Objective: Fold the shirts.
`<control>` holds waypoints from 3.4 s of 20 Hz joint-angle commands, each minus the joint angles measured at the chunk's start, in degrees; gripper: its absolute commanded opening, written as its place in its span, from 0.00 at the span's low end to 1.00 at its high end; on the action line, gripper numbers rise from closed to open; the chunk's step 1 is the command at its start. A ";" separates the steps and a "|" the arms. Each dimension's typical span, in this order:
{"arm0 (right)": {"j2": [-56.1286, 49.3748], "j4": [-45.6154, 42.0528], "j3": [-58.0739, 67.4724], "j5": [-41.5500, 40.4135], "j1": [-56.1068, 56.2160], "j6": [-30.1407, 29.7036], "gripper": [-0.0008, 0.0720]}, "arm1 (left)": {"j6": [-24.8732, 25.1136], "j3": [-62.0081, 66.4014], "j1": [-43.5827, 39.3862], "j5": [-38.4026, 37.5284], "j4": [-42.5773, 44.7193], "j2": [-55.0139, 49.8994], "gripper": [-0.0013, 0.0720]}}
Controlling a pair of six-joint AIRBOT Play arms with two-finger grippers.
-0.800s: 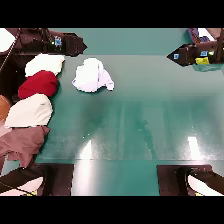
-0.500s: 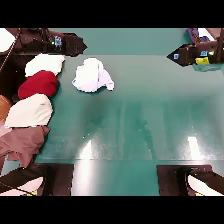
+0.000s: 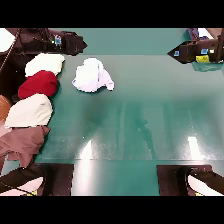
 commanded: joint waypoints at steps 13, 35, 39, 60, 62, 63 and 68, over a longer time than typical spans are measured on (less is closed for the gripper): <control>-0.02 0.28 0.02 -3.02 4.48 0.04 0.03 | -10.49 -4.48 8.87 8.13 10.08 -27.80 0.79; 16.57 -0.07 0.02 -11.98 0.44 0.04 0.03 | 15.17 19.28 -3.82 -20.15 0.07 4.63 0.05; 16.79 -0.04 0.02 -10.51 0.44 0.04 0.03 | 16.52 7.19 -7.08 -19.96 -0.50 3.30 0.05; 8.94 -0.07 -0.22 -0.87 0.42 0.07 0.03 | 9.01 -28.11 11.50 1.40 -10.40 -16.87 0.82; 8.39 -0.07 -0.24 0.09 0.44 0.07 0.03 | 9.14 -28.11 11.32 1.99 -12.26 -18.27 0.82; 8.22 -0.11 -0.24 0.48 0.42 0.07 0.03 | 9.49 -28.13 11.23 2.01 -12.90 -18.53 0.68; 9.60 -6.56 -5.31 3.30 0.42 5.38 0.03 | 11.19 -28.11 11.26 2.56 -15.58 -18.51 0.50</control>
